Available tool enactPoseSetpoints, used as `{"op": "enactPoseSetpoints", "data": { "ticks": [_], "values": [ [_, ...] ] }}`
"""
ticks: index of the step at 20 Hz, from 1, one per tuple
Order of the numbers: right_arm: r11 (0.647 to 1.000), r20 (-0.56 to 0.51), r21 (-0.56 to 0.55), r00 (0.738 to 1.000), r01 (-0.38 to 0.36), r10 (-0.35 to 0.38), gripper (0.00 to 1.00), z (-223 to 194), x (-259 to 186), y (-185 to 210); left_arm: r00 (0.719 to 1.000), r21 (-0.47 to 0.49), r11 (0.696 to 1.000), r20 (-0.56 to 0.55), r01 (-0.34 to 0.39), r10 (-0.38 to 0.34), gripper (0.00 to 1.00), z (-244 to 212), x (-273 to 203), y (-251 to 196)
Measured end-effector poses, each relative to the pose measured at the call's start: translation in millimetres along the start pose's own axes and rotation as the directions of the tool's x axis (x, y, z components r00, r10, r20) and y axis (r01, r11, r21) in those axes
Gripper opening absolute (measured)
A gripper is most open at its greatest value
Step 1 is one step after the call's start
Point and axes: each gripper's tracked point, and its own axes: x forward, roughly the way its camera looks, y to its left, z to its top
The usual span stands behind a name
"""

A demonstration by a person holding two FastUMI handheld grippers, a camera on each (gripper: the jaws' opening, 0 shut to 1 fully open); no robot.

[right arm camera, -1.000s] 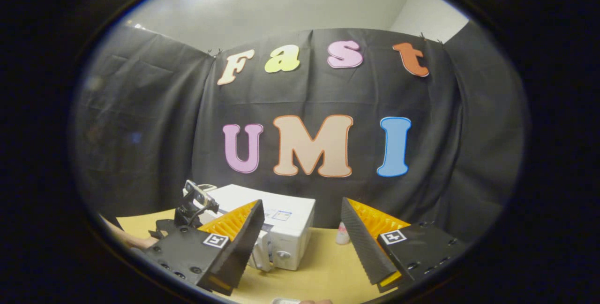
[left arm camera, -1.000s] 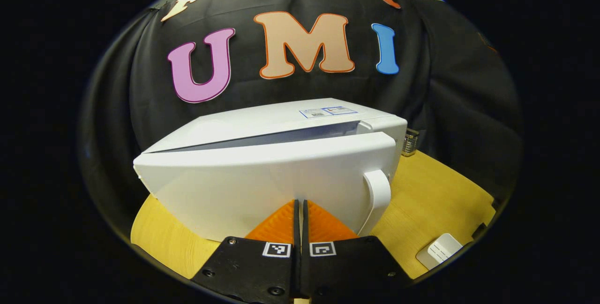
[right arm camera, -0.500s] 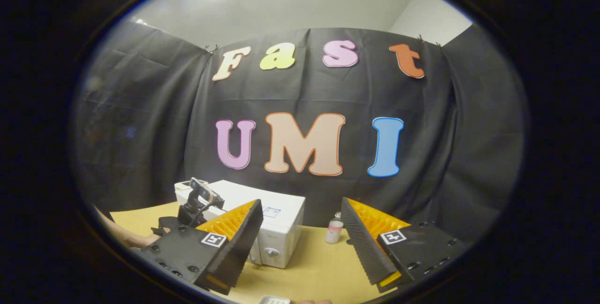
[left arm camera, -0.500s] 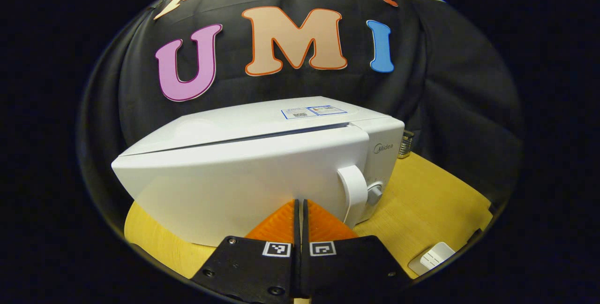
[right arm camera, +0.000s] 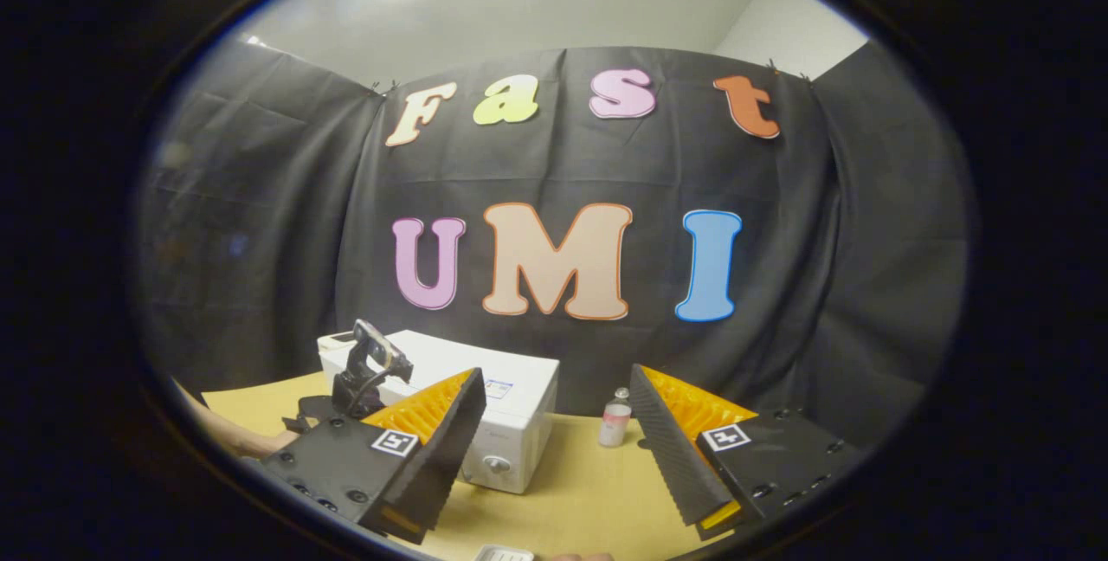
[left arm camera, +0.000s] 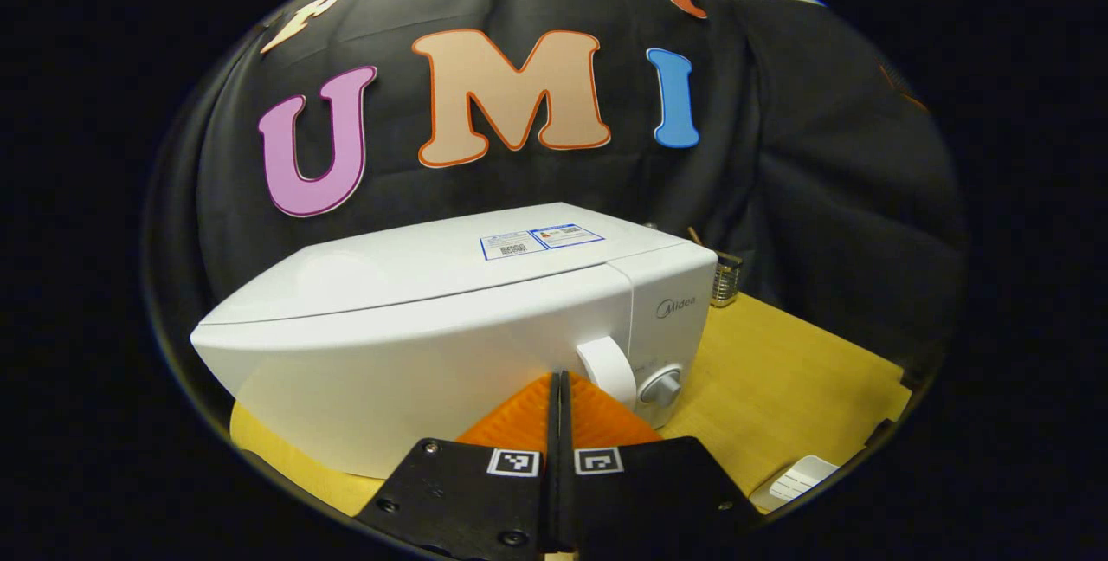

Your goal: Open the microwave oven with the left hand, put the food in, and close the microwave oven.

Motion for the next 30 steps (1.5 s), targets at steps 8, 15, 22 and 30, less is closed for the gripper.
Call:
{"op": "enactPoseSetpoints", "data": {
  "ticks": [8,15,22,30],
  "values": [
    [1.000,-0.008,0.007,1.000,0.007,-0.007,0.97,-1,1,-1,0.996,0.042,0.996,0.050,-0.076,0.074,0.01,20,-31,17],
    [1.000,-0.011,-0.014,1.000,-0.019,0.019,0.97,-7,7,14,0.972,-0.013,0.995,0.215,-0.094,0.095,0.01,92,-130,39],
    [0.999,-0.008,-0.011,0.999,-0.041,0.040,0.97,-5,8,26,0.939,-0.051,0.984,0.294,-0.173,0.180,0.01,126,-205,62],
    [0.998,-0.019,-0.009,0.998,-0.063,0.062,1.00,-11,4,39,0.872,-0.171,0.935,0.340,-0.310,0.352,0.62,130,-245,95]
  ]
}}
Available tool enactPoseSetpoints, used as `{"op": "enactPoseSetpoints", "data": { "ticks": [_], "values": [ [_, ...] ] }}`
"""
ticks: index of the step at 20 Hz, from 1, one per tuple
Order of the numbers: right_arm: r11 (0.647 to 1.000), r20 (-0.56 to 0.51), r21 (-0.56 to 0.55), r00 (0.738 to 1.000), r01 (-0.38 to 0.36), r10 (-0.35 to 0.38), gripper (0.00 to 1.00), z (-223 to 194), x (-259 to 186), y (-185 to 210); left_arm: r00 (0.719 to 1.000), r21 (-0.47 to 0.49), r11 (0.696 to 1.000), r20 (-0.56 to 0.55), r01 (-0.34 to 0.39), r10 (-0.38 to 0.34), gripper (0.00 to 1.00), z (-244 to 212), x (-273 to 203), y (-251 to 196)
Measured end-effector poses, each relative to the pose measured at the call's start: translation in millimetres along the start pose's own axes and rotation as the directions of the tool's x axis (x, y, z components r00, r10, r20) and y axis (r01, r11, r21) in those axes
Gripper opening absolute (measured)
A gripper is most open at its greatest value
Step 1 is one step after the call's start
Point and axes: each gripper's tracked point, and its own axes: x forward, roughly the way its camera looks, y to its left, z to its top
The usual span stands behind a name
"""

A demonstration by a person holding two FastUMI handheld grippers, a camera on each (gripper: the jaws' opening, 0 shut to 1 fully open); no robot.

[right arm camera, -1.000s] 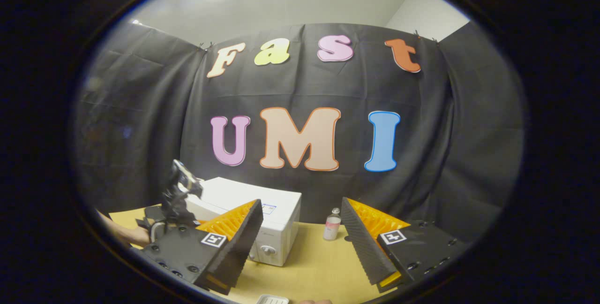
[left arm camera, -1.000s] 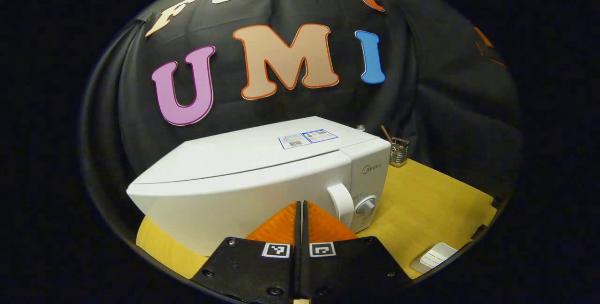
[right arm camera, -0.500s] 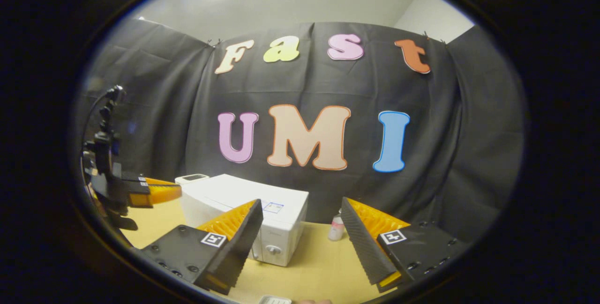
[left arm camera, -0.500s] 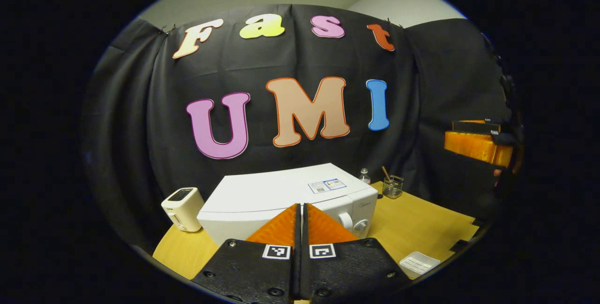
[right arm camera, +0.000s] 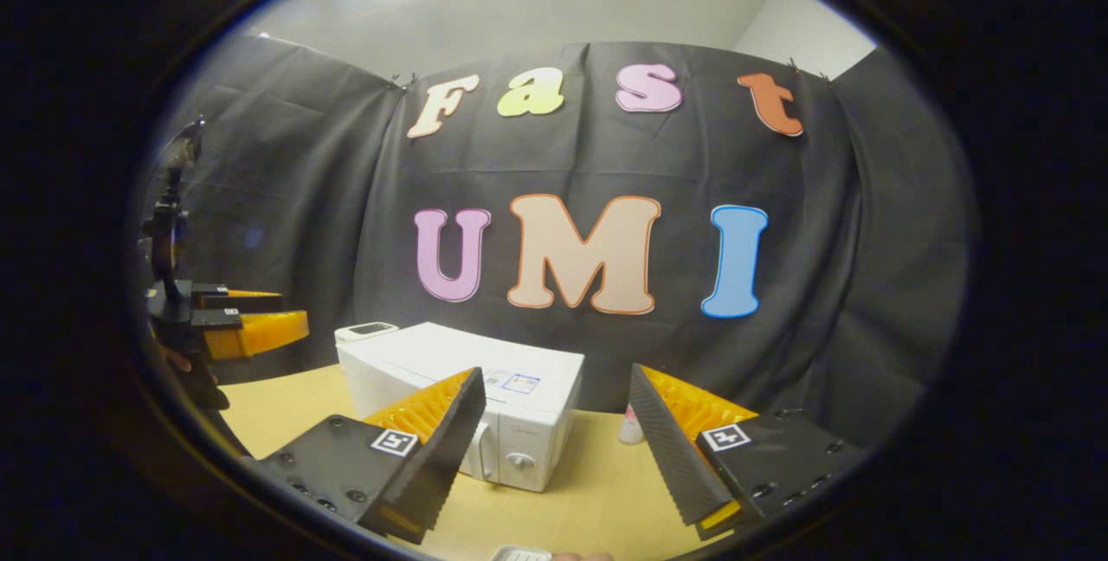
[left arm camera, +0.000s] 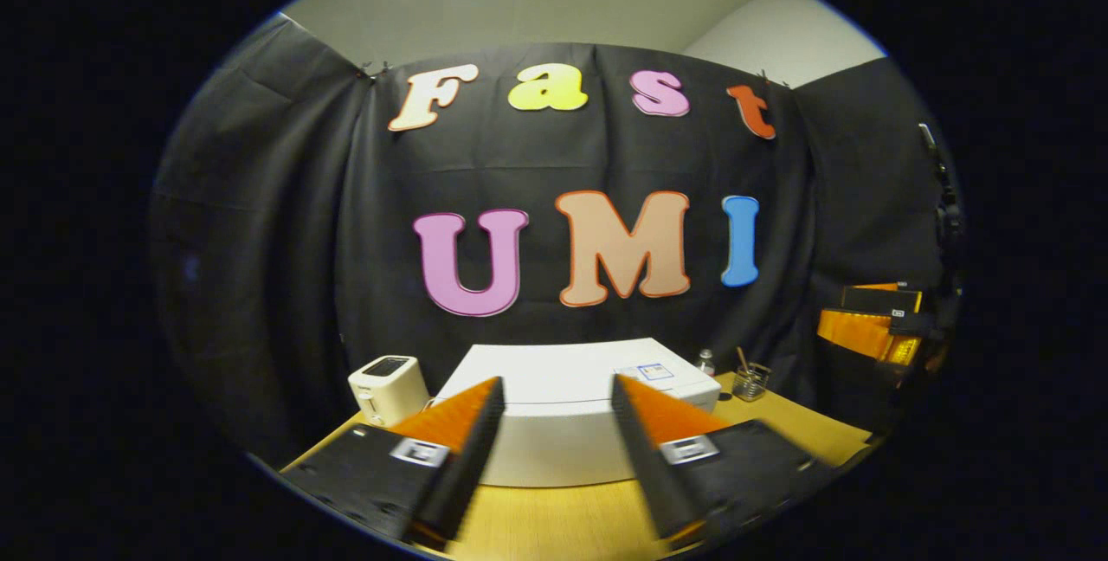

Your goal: Open the microwave oven with the left hand, put the food in, and close the microwave oven.

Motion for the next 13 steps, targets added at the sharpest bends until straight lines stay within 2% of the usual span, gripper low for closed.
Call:
{"op": "enactPoseSetpoints", "data": {
  "ticks": [1,4,9,10,13],
  "values": [
    [1.000,0.000,0.005,1.000,0.000,0.000,1.00,-1,1,0,1.000,-0.013,1.000,-0.016,-0.010,0.010,0.92,-7,1,0],
    [1.000,0.004,0.003,1.000,-0.004,0.004,0.97,1,0,2,0.999,-0.039,0.999,-0.052,0.000,-0.002,0.96,-16,-5,-3],
    [1.000,0.001,-0.001,1.000,0.000,0.000,0.97,1,-4,2,0.999,-0.012,1.000,-0.051,0.018,-0.019,0.96,-16,-9,-4],
    [1.000,0.002,-0.004,1.000,0.000,0.000,0.97,1,-5,1,0.998,-0.008,1.000,-0.051,0.021,-0.021,0.94,-16,-9,-4],
    [1.000,0.007,-0.003,1.000,0.006,-0.006,0.97,3,-6,0,0.999,0.006,1.000,-0.046,0.023,-0.023,0.96,-15,-10,-5]
  ]
}}
